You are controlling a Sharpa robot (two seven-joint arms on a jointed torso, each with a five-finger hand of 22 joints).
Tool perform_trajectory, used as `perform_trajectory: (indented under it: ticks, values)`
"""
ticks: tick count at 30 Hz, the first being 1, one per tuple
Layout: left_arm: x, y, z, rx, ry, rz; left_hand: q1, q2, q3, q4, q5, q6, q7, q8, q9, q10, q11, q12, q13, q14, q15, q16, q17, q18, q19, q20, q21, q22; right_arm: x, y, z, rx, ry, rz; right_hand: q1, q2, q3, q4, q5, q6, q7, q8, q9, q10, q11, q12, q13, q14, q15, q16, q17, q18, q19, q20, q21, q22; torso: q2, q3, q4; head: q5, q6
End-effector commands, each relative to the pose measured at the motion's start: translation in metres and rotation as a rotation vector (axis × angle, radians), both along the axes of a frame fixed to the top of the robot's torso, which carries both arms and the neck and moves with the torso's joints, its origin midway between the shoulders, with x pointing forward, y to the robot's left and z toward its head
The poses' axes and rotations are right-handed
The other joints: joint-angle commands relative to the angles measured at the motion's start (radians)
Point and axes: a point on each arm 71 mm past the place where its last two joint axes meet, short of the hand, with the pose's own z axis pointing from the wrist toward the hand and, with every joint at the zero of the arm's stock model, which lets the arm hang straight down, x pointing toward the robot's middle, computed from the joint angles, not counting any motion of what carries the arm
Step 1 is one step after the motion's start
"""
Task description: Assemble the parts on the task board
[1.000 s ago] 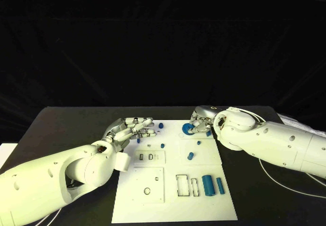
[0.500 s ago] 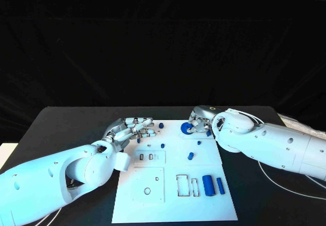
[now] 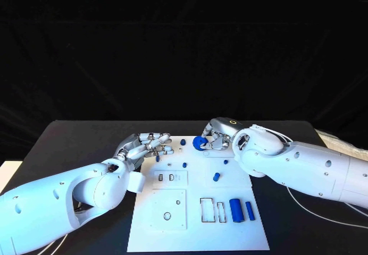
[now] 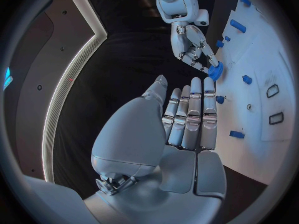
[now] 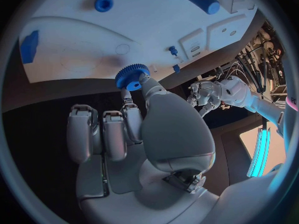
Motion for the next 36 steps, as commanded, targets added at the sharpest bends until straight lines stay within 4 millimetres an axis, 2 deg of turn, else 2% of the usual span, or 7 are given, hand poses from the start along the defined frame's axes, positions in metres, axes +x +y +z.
perform_trajectory:
  ticks: [1,4,9,17,25,32,36]
  values:
    - [0.000,0.000,0.001,-0.007,-0.010,-0.009,0.005,0.007,0.000,-0.006,-0.004,-0.003,0.002,-0.005,-0.001,-0.007,0.000,-0.004,0.000,-0.001,0.003,-0.005,0.002,0.011,0.000,0.006,-0.005,-0.001,-0.001,0.009,0.003,0.002,-0.039,0.026,-0.002,0.014,0.006,0.005,-0.003,0.032,-0.021,-0.001,0.015,-0.001,-0.001,-0.004,0.015,0.075,-0.008,0.001,0.107,-0.012,0.005,-0.002,0.003,0.005,0.000,-0.0021,0.0026,0.000,0.002]
    - [0.000,0.001,0.001,-0.005,-0.011,-0.005,0.005,0.007,0.000,-0.006,-0.004,-0.003,0.002,-0.005,-0.001,-0.007,0.000,-0.004,0.000,-0.001,0.003,-0.005,0.002,0.011,0.000,0.006,-0.005,-0.001,-0.001,0.017,0.002,0.000,-0.033,0.039,-0.003,0.014,0.006,0.005,-0.004,0.032,-0.021,-0.001,0.015,-0.001,-0.001,-0.005,0.014,0.075,-0.008,0.000,0.107,-0.012,0.005,-0.002,0.004,0.006,0.000,-0.0028,0.0028,0.003,0.002]
    - [0.001,0.004,0.001,-0.003,-0.012,0.002,0.005,0.007,0.000,-0.006,-0.004,-0.003,0.002,-0.005,-0.001,-0.007,0.000,-0.004,0.000,-0.001,0.003,-0.005,0.002,0.011,0.000,0.006,-0.005,-0.001,0.000,0.029,-0.002,-0.007,-0.018,0.058,-0.004,0.013,0.006,0.006,-0.005,0.032,-0.021,-0.001,0.015,-0.001,-0.001,-0.005,0.014,0.074,-0.008,0.000,0.105,-0.012,0.006,-0.002,0.004,0.007,0.001,-0.0009,0.0006,0.007,-0.001]
    - [0.001,0.006,0.001,-0.001,-0.013,0.006,0.005,0.007,0.000,-0.006,-0.004,-0.003,0.002,-0.005,-0.001,-0.007,0.000,-0.004,0.000,-0.001,0.003,-0.005,0.002,0.011,0.000,0.006,-0.005,-0.001,0.002,0.048,-0.014,-0.021,0.015,0.088,-0.011,0.008,0.006,0.007,-0.005,0.030,-0.020,-0.004,0.016,-0.002,0.000,-0.009,0.013,0.074,-0.008,-0.002,0.102,-0.012,0.005,-0.002,0.004,0.006,0.001,-0.0013,0.0011,0.013,-0.004]
    - [0.001,0.006,0.001,0.000,-0.011,0.007,0.005,0.007,0.000,-0.006,-0.004,-0.003,0.002,-0.005,-0.001,-0.007,0.000,-0.004,0.000,-0.001,0.003,-0.005,0.002,0.011,0.000,0.006,-0.005,-0.001,0.001,0.060,-0.025,-0.027,0.036,0.101,-0.016,0.004,0.006,0.008,-0.003,0.028,-0.018,-0.007,0.016,-0.003,0.001,-0.012,0.011,0.073,-0.007,-0.003,0.100,-0.012,0.004,-0.001,0.003,0.006,0.001,0.0010,-0.0010,0.016,-0.006]
    - [0.001,0.006,0.001,0.001,-0.010,0.006,0.005,0.007,0.000,-0.006,-0.004,-0.003,0.002,-0.005,-0.001,-0.007,0.000,-0.004,0.000,-0.001,0.003,-0.005,0.002,0.011,0.000,0.006,-0.005,-0.001,0.004,0.062,-0.029,-0.027,0.030,0.086,-0.031,-0.014,0.006,0.009,-0.001,0.003,-0.007,-0.026,0.011,-0.025,0.010,-0.058,-0.020,0.069,-0.001,-0.015,0.079,-0.010,-0.004,0.003,-0.002,-0.005,0.001,0.0009,-0.0018,0.017,-0.008]
    - [0.000,0.005,0.001,0.000,-0.009,0.003,0.005,0.007,0.000,-0.006,-0.004,-0.003,0.002,-0.005,-0.001,-0.007,0.000,-0.004,0.000,-0.001,0.003,-0.005,0.002,0.011,0.000,0.006,-0.005,-0.001,0.006,0.063,-0.030,-0.019,0.020,0.082,-0.049,-0.036,-0.001,0.014,-0.005,-0.051,0.011,-0.048,-0.001,-0.074,0.026,-0.158,-0.092,0.064,0.013,-0.026,0.062,-0.006,-0.017,0.014,-0.011,-0.024,0.001,0.0015,-0.0028,0.017,-0.007]
